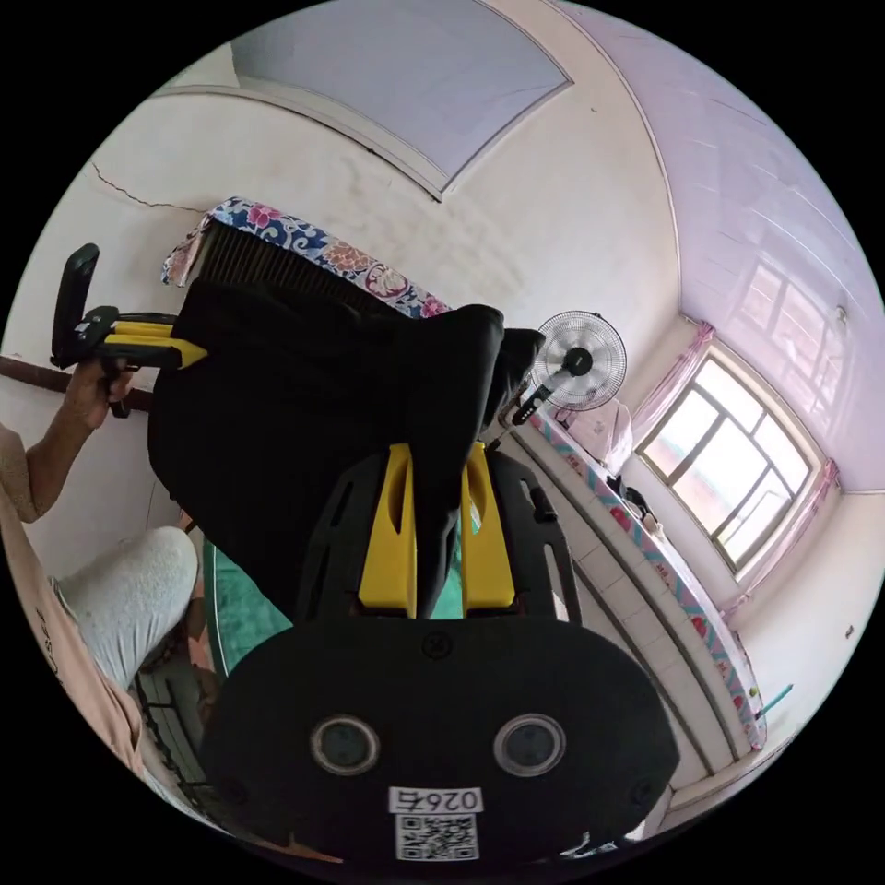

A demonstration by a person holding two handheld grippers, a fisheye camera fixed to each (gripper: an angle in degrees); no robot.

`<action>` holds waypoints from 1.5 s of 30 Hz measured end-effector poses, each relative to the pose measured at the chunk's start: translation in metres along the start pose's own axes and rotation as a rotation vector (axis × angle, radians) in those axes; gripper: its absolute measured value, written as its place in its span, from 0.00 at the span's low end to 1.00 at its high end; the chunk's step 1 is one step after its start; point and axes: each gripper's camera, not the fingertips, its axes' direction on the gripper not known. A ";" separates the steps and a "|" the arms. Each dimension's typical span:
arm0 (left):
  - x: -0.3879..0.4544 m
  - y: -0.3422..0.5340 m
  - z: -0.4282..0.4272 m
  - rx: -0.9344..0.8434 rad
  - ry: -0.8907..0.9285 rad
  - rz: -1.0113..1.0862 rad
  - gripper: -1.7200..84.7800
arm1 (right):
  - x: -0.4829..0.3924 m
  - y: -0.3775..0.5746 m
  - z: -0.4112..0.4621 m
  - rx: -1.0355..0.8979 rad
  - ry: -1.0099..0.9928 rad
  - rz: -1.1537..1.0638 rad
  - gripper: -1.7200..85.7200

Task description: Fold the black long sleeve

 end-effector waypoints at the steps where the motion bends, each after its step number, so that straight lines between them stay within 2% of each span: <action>1: -0.006 0.002 -0.005 0.002 -0.029 -0.013 0.07 | -0.005 -0.016 0.009 0.003 -0.016 -0.021 0.06; 8: -0.081 0.059 0.006 -0.109 -0.223 -0.271 0.07 | -0.086 -0.163 0.163 -0.077 -0.224 -0.184 0.06; 11: -0.109 0.094 0.018 -0.189 -0.251 -0.461 0.08 | -0.128 -0.189 0.250 -0.216 -0.318 -0.174 0.07; 13: -0.110 0.108 -0.008 -0.105 -0.249 -0.531 0.08 | -0.146 -0.190 0.287 -0.326 -0.289 -0.146 0.05; 14: -0.101 0.113 -0.036 0.008 -0.296 -0.552 0.08 | -0.147 -0.186 0.295 -0.332 -0.235 -0.092 0.04; 15: -0.088 0.112 -0.063 0.130 -0.325 -0.534 0.04 | -0.142 -0.178 0.290 -0.302 -0.248 -0.032 0.04; 17: -0.064 0.099 -0.086 0.224 -0.337 -0.437 0.02 | -0.132 -0.164 0.273 -0.240 -0.336 0.014 0.05; 19: -0.037 0.078 -0.084 0.212 -0.326 -0.277 0.01 | -0.123 -0.144 0.250 -0.164 -0.386 0.079 0.05; 21: 0.000 0.055 -0.053 0.133 -0.281 0.003 0.01 | -0.115 -0.117 0.225 -0.059 -0.398 0.178 0.02; 22: 0.008 0.051 -0.041 0.098 -0.282 0.063 0.01 | -0.114 -0.111 0.221 -0.040 -0.398 0.199 0.02; 24: 0.023 0.048 0.027 -0.202 -0.380 0.254 0.01 | -0.121 -0.095 0.221 -0.016 -0.412 0.223 0.01; 25: 0.021 0.052 0.048 -0.312 -0.439 0.280 0.01 | -0.124 -0.092 0.226 -0.036 -0.413 0.219 0.01; 26: 0.011 0.067 0.085 -0.513 -0.516 0.295 0.01 | -0.135 -0.086 0.240 -0.098 -0.413 0.172 0.01; 28: 0.001 0.082 0.091 -0.473 -0.434 0.208 0.01 | -0.150 -0.071 0.259 -0.151 -0.420 0.028 0.00; 30: 0.009 0.077 0.080 -0.445 -0.392 0.124 0.01 | -0.130 -0.051 0.252 -0.063 -0.471 0.171 0.01; 32: 0.033 0.072 0.069 -0.394 -0.475 0.135 0.01 | -0.115 -0.040 0.240 -0.100 -0.533 0.235 0.01; 33: 0.056 0.067 0.053 -0.299 -0.558 0.149 0.01 | -0.104 -0.030 0.223 -0.136 -0.505 0.288 0.01; 35: 0.096 0.058 0.022 -0.107 -0.588 0.180 0.01 | -0.087 -0.009 0.174 -0.110 -0.385 0.345 0.01; 37: 0.137 0.047 -0.004 0.044 -0.510 0.191 0.01 | -0.068 0.023 0.103 0.023 -0.284 0.348 0.01; 39: 0.180 0.031 -0.020 0.162 -0.308 0.165 0.01 | -0.045 0.078 0.005 0.182 -0.178 0.327 0.01; 41: 0.209 0.019 -0.017 0.231 -0.115 0.152 0.01 | -0.030 0.125 -0.060 0.205 -0.125 0.332 0.01; 45: 0.293 -0.017 0.030 0.293 0.374 0.195 0.01 | -0.012 0.229 -0.186 0.066 -0.003 0.303 0.01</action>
